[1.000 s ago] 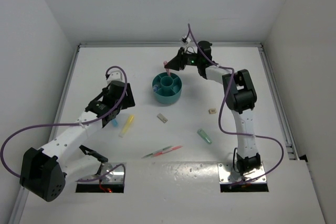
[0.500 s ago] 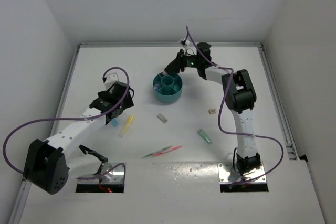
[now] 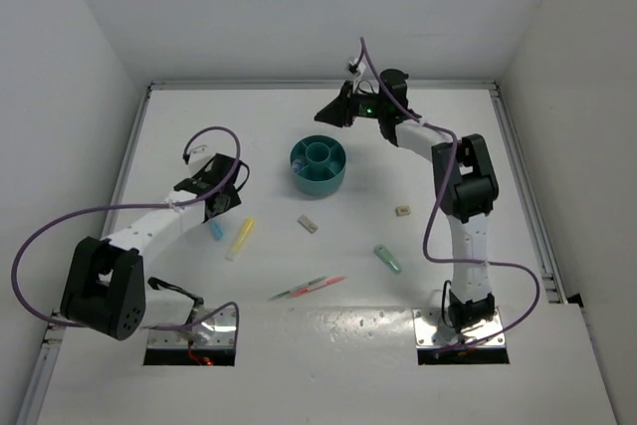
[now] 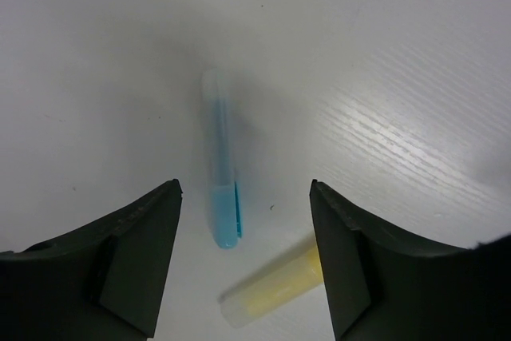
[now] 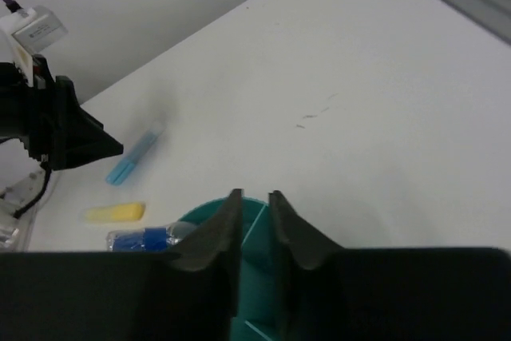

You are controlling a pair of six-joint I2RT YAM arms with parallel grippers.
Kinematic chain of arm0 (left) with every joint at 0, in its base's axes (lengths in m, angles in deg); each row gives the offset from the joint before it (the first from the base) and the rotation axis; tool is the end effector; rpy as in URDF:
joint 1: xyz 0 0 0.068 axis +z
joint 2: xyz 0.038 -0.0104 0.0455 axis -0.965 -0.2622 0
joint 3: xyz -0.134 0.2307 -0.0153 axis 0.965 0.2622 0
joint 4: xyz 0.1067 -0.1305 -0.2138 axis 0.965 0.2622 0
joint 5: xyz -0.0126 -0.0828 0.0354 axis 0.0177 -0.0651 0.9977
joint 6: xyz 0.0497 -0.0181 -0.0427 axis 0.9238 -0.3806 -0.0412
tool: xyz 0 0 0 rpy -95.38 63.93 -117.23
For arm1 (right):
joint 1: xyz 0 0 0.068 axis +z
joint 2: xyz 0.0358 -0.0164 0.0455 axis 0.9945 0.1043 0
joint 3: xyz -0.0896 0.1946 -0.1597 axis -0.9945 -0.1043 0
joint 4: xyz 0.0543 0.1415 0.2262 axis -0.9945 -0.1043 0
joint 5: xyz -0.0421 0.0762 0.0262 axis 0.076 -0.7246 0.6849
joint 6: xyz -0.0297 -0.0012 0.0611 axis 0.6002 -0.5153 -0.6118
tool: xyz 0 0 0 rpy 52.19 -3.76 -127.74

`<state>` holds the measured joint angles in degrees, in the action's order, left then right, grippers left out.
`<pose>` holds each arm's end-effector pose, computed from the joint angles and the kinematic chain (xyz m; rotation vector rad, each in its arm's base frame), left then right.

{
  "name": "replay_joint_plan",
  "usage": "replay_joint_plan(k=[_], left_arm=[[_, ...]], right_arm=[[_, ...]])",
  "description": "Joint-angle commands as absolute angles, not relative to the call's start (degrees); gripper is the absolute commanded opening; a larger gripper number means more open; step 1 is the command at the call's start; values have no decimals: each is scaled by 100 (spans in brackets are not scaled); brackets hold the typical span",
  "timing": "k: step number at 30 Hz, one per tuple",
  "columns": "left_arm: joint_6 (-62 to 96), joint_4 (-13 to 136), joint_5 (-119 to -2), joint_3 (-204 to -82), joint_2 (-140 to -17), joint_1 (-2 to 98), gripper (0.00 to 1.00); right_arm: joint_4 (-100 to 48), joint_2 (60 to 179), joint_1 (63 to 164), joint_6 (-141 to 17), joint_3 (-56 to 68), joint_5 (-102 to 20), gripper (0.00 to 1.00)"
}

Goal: Sort the stationery into containers
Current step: Pick up the stationery from the corner of the board.

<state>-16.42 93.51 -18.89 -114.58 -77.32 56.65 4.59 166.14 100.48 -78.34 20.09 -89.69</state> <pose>0.2564 -0.0524 0.1810 -0.7502 2.2767 0.2742 0.4857 0.1911 0.1901 -0.6822 1.7093 1.3365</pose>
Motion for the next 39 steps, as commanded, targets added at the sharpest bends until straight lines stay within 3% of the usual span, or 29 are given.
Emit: replay_joint_plan(k=[1,2,4,5,7,8,10,11,12,13,14,15,16,17,18,21,26,30,32,33,34,36,37,39], left_arm=[[-1737,9326,-1974,-11652,-7888,5784,70],[-1737,9326,-1974,-11652,-7889,5784,67],[-1868,9387,-2392,-11730,-7889,5906,60],[-1869,9388,-2552,-11731,-7889,6055,53],[-1922,9335,-2667,-11731,-7889,6056,45],[-1835,9283,-2668,-11731,-7889,5995,38],[-1055,9072,-3112,-11731,-7819,5785,35],[-712,9010,-3360,-11731,-7819,5514,35],[-344,8931,-3684,-11731,-7749,5372,34],[321,8748,-4244,-11731,-7600,5258,34],[493,8685,-4380,-11731,-7503,5152,34],[634,8615,-4486,-11644,-7424,4959,34],[784,8614,-4487,-11643,-7371,4827,42],[837,8614,-4487,-11643,-7370,4826,43],[899,8614,-4487,-11643,-7370,4747,57],[952,8614,-4583,-11643,-7370,4615,79],[1066,8422,-5206,-11529,-7195,4562,82],[1137,8289,-5507,-11467,-7133,4343,82],[1137,8289,-5428,-11467,-7133,4211,82],[1137,8289,-5375,-11467,-7133,4210,81],[1137,8289,-5375,-11467,-7133,4210,81],[1137,8289,-5323,-11467,-7133,4210,81],[1137,8289,-5322,-11467,-7133,4210,81],[1137,8341,-5322,-11467,-7133,4210,81]], right_arm=[[506,15908,10001,-7501,2018,-8801,12],[8,15803,10001,-7335,2018,-8696,0],[-731,15408,10001,-6609,1957,-8187,0],[-1214,15267,10001,-6334,1905,-8098,5],[-1542,14786,10001,-5920,1599,-7738,43],[-1674,14591,10001,-5509,1457,-7650,75],[-2480,14004,10001,-4345,1123,-7571,92],[-2893,13817,10001,-3849,1052,-7466,92],[-3863,13659,10001,-3348,930,-7465,90],[-4403,13527,10001,-2403,929,-7325,80],[-4974,13430,10001,-2020,928,-7193,50],[-5920,13307,10001,-1816,868,-6983,1],[-6295,13306,10088,-1614,684,-6433,0],[-6707,13245,10089,-1403,578,-6253,0],[-7355,13244,10089,-1314,455,-6147,22],[-7950,13087,10141,-1111,-177,-6006,100],[-7521,11902,10273,-1681,-1284,-5778,100],[-7687,11663,10396,-1874,-1567,-5856,100],[-7609,11531,10466,-2042,-1794,-5751,93],[-7478,11530,10467,-2147,-1892,-5751,87],[-7380,11530,10606,-2487,-2058,-5646,68],[-7213,11670,10747,-2840,-2174,-5523,43],[-7160,11740,10913,-3068,-2226,-5357,36],[-6785,11802,11107,-3552,-2297,-4760,33]])
